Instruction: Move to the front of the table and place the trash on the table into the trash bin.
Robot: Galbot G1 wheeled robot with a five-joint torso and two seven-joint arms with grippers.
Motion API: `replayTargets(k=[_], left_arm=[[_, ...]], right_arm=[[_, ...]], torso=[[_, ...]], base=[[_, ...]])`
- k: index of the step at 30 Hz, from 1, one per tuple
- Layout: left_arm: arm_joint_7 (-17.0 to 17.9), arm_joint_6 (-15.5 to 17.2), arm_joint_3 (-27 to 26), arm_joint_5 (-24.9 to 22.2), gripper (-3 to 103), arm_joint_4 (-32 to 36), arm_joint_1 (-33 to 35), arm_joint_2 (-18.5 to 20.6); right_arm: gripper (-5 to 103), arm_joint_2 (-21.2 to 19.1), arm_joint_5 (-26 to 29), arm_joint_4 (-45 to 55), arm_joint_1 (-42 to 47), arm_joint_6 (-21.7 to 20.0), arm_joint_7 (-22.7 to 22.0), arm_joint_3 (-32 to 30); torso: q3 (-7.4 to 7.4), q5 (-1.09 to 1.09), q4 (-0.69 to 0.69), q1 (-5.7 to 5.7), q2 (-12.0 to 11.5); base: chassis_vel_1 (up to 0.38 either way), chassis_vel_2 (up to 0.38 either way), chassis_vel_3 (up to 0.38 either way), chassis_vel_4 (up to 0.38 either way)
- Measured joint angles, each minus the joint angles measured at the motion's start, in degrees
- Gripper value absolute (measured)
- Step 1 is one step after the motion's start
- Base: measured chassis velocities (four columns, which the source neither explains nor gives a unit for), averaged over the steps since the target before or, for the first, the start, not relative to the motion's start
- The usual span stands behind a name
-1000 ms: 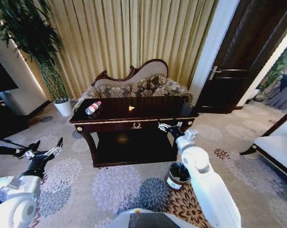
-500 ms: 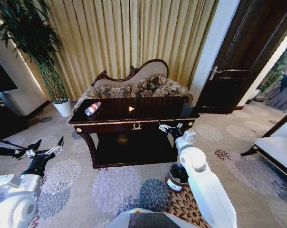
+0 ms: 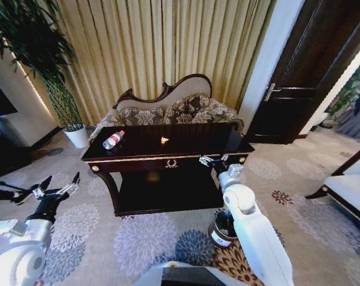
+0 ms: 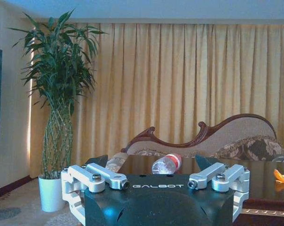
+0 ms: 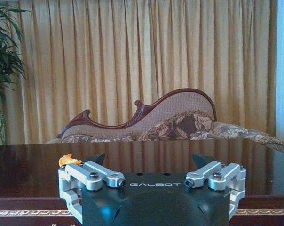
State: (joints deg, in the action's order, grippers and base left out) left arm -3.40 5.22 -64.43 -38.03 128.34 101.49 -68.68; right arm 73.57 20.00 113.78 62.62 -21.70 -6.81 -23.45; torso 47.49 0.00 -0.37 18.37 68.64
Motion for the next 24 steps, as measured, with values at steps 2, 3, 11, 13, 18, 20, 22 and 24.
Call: replayTargets(k=[2,3,11,13,18,20,22,24], left_arm=[[-0.02,-0.02,0.0,-0.03,100,-0.05,-0.07,-0.01],[-0.03,-0.03,0.02,-0.04,100,-0.05,-0.09,-0.01],[-0.25,-1.02,0.09,-0.32,100,-0.19,0.15,-0.21],[-0.25,-1.05,0.08,-0.34,100,-0.21,0.19,-0.22],[-0.3,-1.17,-0.04,-0.37,100,-0.31,0.36,-0.24],[-0.33,-1.19,-0.07,-0.4,100,-0.34,0.32,-0.21],[-0.34,-1.2,-0.08,-0.41,100,-0.38,0.27,-0.2],[-0.41,-1.22,-0.03,-0.41,100,-0.45,0.23,-0.25]], right_arm=[[100,0.18,-0.11,-0.04,0.04,0.05,0.0,0.09],[100,0.25,-0.15,-0.06,0.03,0.05,0.0,0.16],[100,1.17,-1.43,-0.61,0.15,0.25,0.0,0.4],[100,1.29,-1.53,-0.69,0.17,0.29,0.0,0.43],[100,1.58,-1.99,-0.86,0.5,0.48,0.0,0.52],[100,1.59,-2.18,-0.92,0.57,0.52,0.0,0.48],[100,1.58,-2.22,-0.95,0.57,0.53,0.0,0.45],[100,1.55,-2.32,-1.01,0.56,0.55,0.0,0.41]], torso=[[0.0,0.0,0.0,0.0,0.0],[0.0,0.0,-0.01,0.0,0.0],[0.0,0.0,0.0,0.0,0.0],[0.0,0.0,0.0,0.0,0.0],[0.0,0.0,0.0,0.0,0.0],[0.0,0.0,0.0,0.0,0.0],[0.0,0.0,-0.01,0.0,0.0],[0.0,0.0,0.0,0.0,0.0]], base=[[-0.069,0.073,0.06,-0.076],[-0.068,0.067,0.073,-0.08],[-0.066,0.081,0.078,-0.075],[-0.075,0.085,0.087,-0.066],[-0.093,0.09,0.097,-0.086],[-0.097,0.1,0.091,-0.092],[-0.09,0.085,0.091,-0.09],[-0.094,0.088,0.113,-0.093]])
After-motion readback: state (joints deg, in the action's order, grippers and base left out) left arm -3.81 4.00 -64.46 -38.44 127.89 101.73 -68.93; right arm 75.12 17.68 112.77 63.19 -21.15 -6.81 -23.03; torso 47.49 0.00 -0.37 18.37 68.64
